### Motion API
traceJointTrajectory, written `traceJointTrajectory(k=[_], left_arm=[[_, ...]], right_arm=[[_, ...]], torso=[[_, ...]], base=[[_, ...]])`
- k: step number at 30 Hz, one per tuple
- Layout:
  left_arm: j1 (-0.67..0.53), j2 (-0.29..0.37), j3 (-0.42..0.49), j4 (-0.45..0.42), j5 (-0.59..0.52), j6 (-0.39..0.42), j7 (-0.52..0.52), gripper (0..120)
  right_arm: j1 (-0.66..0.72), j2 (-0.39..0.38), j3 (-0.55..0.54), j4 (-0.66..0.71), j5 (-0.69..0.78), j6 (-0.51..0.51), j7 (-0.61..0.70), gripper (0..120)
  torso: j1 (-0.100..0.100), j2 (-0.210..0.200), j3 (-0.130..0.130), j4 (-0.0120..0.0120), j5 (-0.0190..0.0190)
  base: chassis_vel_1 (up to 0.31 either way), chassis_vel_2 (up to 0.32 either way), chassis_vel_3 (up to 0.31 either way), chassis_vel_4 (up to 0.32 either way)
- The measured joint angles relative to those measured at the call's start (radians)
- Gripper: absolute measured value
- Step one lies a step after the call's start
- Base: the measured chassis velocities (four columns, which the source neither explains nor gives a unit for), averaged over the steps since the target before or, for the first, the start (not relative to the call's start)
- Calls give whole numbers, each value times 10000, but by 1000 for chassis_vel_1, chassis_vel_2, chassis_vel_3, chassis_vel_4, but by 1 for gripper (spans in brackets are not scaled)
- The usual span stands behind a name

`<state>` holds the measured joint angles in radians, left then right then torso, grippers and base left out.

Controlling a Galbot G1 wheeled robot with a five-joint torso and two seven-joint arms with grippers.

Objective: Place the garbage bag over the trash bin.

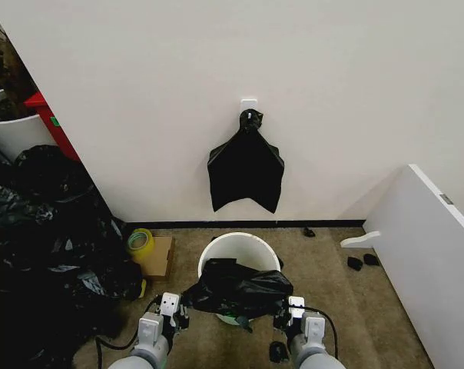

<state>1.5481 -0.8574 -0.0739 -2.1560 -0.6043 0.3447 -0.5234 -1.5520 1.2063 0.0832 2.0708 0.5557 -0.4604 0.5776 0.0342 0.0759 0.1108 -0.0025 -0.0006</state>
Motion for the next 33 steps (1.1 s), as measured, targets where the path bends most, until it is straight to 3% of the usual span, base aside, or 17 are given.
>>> traceJointTrajectory(k=[11, 20, 23, 25, 28, 30, 33], left_arm=[[-769, -311, 126, 757, 43, -165, -215, 0], [-282, -285, -118, 274, 35, -391, -291, 0], [184, -203, -355, -140, 102, -244, -413, 13], [259, -196, -387, -193, 128, -235, -423, 16], [1009, -133, -525, -632, 546, -337, -475, 31], [1116, -132, -533, -677, 645, -397, -500, 36], [1483, -130, -567, -845, 1056, -742, -580, 51]], right_arm=[[701, 105, -49, -776, -206, 301, 81, 0], [89, -117, 88, -325, -411, 586, -133, 1], [-367, -230, 103, -8, -599, 636, -185, 15], [-416, -241, 107, 24, -616, 641, -196, 16], [-1102, -383, 167, 411, -1061, 867, -407, 33], [-1241, -406, 177, 488, -1213, 946, -458, 36], [-1797, -449, 256, 789, -2219, 1442, -705, 51]], torso=[[1, 0, 1, 0, 0], [0, 0, 0, 0, 0], [1, 0, 0, 0, 0], [0, 0, 0, 0, -1], [0, 0, -1, 1, 0], [0, 0, -1, 1, 0], [0, 0, -2, 0, 0]], base=[[0, 0, 0, 0], [0, 0, 0, 0], [0, 0, 0, 0], [0, 0, 0, 0], [0, 0, 0, 0], [0, 0, 0, 0], [0, 0, 0, 0]])
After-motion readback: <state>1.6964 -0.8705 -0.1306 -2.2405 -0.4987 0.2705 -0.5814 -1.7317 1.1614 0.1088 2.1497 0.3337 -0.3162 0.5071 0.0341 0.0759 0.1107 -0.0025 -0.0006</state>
